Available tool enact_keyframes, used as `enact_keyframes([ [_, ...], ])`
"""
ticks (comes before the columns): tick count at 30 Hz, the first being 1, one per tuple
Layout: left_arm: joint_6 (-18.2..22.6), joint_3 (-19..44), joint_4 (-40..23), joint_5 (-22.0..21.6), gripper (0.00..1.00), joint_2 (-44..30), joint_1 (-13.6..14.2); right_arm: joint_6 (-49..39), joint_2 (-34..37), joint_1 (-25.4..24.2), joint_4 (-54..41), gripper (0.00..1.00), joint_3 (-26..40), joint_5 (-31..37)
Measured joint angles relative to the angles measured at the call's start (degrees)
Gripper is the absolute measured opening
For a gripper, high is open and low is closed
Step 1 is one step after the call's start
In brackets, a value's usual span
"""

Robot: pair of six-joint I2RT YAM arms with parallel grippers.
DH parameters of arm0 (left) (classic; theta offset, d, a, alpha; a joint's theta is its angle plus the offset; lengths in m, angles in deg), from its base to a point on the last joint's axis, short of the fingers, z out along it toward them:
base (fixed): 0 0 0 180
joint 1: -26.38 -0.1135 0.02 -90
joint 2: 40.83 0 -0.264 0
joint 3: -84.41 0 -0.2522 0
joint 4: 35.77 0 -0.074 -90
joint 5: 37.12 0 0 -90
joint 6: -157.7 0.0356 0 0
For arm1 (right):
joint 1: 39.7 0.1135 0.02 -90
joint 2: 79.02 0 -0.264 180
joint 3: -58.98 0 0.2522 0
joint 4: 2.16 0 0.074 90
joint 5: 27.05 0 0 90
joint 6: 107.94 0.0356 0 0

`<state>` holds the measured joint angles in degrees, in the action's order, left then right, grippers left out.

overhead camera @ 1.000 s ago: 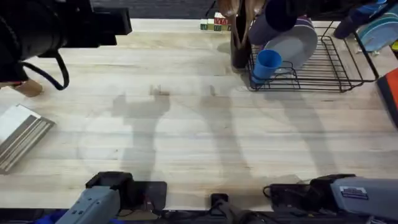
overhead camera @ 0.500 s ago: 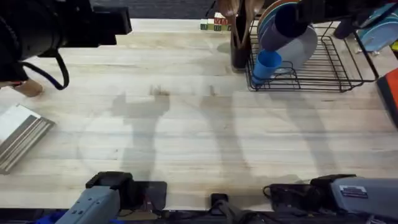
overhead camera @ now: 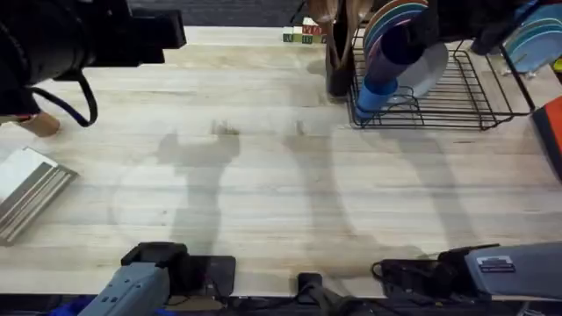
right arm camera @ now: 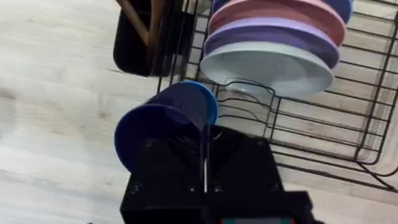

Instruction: Pick up the cup on the table and put them onto the rack.

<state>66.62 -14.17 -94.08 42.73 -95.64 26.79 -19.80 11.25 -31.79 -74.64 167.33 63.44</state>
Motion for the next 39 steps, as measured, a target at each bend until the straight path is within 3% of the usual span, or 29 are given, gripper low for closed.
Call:
enact_keyframes([
  [35,0.0,0.0,0.0,0.0,0.993,0.0,0.0,0.0,8.9,0.0,-1.2,0.033,0.1,0.4],
  [39,0.0,0.0,0.0,0.0,0.993,0.0,0.0,0.0,9.0,0.0,-1.2,0.130,0.1,0.4],
])
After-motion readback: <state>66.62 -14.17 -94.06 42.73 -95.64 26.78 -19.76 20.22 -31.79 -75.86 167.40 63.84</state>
